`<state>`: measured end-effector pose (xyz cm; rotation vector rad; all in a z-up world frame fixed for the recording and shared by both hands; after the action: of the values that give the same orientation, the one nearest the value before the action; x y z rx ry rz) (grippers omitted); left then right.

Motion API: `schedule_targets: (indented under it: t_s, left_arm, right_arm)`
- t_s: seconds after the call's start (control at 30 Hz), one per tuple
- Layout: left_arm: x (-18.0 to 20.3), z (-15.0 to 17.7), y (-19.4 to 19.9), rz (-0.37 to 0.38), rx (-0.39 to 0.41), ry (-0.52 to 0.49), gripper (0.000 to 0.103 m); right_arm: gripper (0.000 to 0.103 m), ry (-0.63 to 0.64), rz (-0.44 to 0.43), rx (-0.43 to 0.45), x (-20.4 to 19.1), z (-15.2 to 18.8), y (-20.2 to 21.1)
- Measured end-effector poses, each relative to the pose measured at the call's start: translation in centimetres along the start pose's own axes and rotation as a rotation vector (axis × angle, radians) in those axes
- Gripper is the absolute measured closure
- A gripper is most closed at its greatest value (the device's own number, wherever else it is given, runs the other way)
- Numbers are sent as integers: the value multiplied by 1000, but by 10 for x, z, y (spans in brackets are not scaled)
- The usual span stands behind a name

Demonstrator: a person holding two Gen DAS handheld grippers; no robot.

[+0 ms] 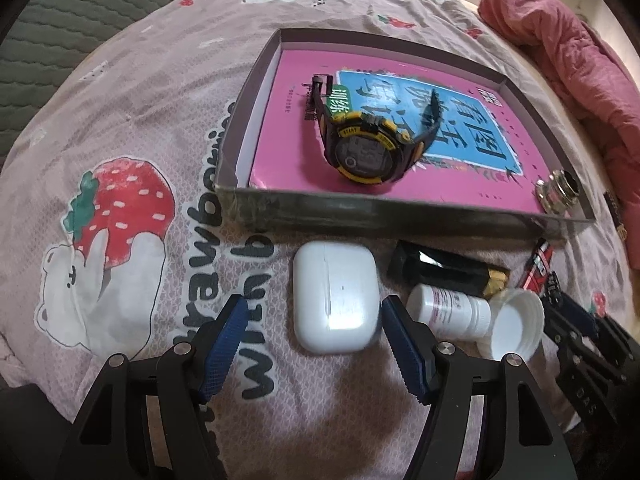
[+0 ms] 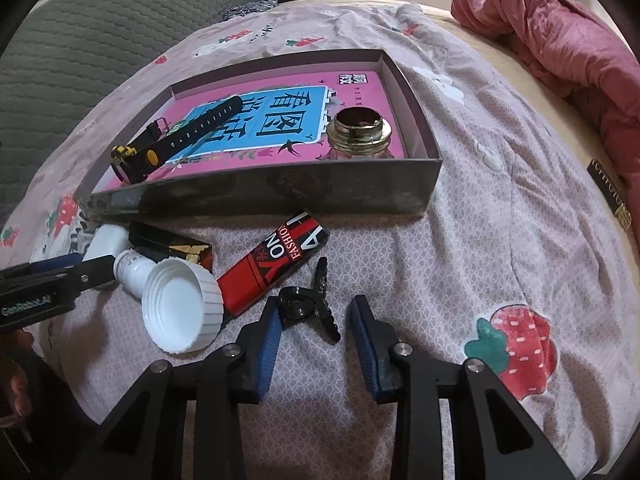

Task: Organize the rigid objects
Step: 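Approach the red keychain with the right gripper and the earbud case with the left gripper, then grasp the white earbud case with the left gripper while the right gripper grasps the keys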

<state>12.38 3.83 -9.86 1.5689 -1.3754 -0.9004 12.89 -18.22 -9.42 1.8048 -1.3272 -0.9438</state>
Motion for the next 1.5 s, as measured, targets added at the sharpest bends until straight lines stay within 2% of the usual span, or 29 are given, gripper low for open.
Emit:
schedule_targets:
  t_s: [0.1,0.3,0.37,0.5,0.6,0.8,1.1,1.23,1.5]
  left_arm:
    - [2,-4,-5,-33,-8,3,31]
    - [16,-2,-15,-137,-7,-110,32]
    - [17,-1,-16,-148,0,-133,32]
    - [13,0,-16,-122,5,-131,31]
    - [10,1,-15,-106,8,-133,32]
    - [10,1,-13,-83,15,-131,34]
    - [14,4,-9,-68,24,-143,43]
    - [12,4,-6,-31,30,-132,57]
    - [3,3,-1,52,29,-84,57]
  right_arm:
    - [67,2,3,0,0,0,-1]
    - [67,-3,-3,0,0,0,-2]
    - [67,-11,-10,-1,2,0,-3]
    - [68,7,-3,5,1,0,-2]
    - [77,1,-9,8,3,0,-1]
    - [80,-23,-32,10,6,-2,2]
    - [80,-28,-35,22,7,-3,5]
    - [80,-53,-41,41,13,-6,10]
    - [80,-58,-60,78,12,-11,20]
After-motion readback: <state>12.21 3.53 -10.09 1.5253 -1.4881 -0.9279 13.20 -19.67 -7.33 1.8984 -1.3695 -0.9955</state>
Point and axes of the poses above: each gripper's, at about its wrist camera, not at the fingertips, and y roughly against the way its jaws point, x to its right, z to its underside, the point moved 5 cm from there along -y, roughly the way its jaws point, and after that the axes turned 7 degrees about -y, right-handed, at the moved point
